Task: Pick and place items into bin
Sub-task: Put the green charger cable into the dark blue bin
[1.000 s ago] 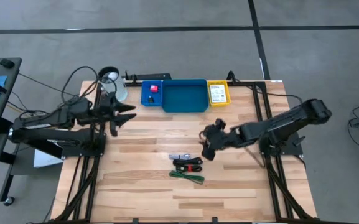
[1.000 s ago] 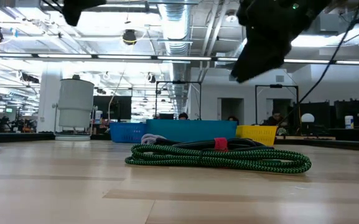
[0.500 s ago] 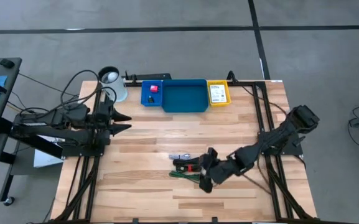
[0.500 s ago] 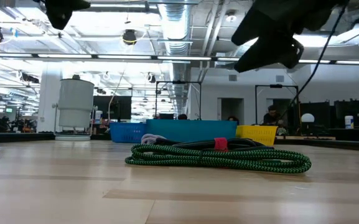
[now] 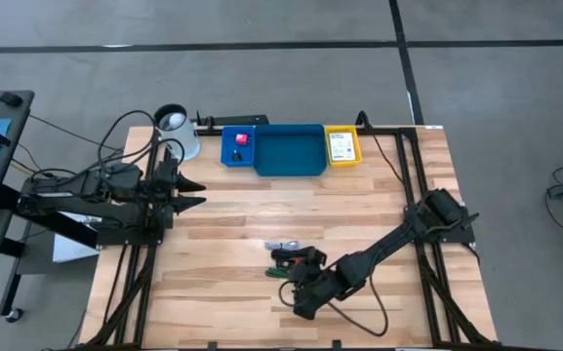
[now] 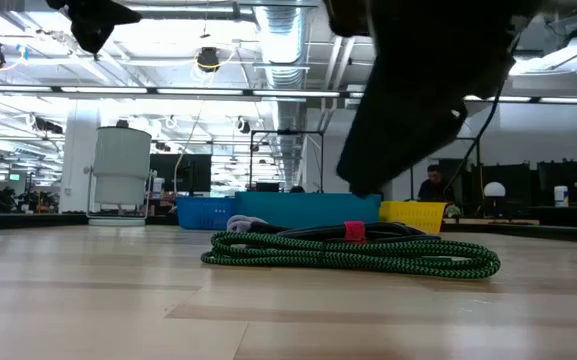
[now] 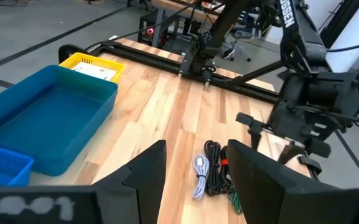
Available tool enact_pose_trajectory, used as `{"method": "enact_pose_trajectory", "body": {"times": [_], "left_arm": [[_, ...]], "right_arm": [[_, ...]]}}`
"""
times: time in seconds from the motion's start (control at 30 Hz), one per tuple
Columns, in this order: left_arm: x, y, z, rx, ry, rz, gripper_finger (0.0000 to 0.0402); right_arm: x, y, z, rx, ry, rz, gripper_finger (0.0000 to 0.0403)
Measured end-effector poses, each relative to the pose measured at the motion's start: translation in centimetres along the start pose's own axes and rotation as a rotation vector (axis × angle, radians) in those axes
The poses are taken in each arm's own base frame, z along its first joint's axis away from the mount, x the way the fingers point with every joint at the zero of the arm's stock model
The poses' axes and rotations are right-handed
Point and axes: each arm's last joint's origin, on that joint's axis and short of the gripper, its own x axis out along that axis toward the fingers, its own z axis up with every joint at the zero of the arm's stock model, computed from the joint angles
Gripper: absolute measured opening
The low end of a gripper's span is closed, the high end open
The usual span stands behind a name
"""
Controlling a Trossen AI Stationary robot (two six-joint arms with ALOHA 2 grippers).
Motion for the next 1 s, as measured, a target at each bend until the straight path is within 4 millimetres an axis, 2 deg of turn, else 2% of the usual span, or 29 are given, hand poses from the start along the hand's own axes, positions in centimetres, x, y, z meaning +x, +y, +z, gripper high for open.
{"method": "enact_pose_trajectory", "body": {"times": [0.17,0.33,0.47,0.63,1.0], "left_arm": [[0.0,0.0,-0.1,0.001,0.013,-0.006,0.0159],[0.0,0.1,-0.3,0.003,0.034,0.000,0.0159],[0.0,0.1,-0.5,0.005,0.049,0.005,0.0159],[0.0,0.1,-0.5,0.006,0.052,0.006,0.0159],[0.0,0.2,-0.6,0.007,0.060,0.009,0.0159]], "right_arm": [[0.8,0.7,0.0,-0.024,0.069,-0.002,0.0191],[1.2,0.5,-0.2,-0.032,0.090,-0.023,0.0158],[1.3,0.0,0.0,-0.026,0.104,-0.042,0.0146],[1.5,-0.5,0.4,-0.015,0.105,-0.054,0.0157],[1.9,-1.1,0.5,-0.039,0.143,-0.049,0.0218]]}}
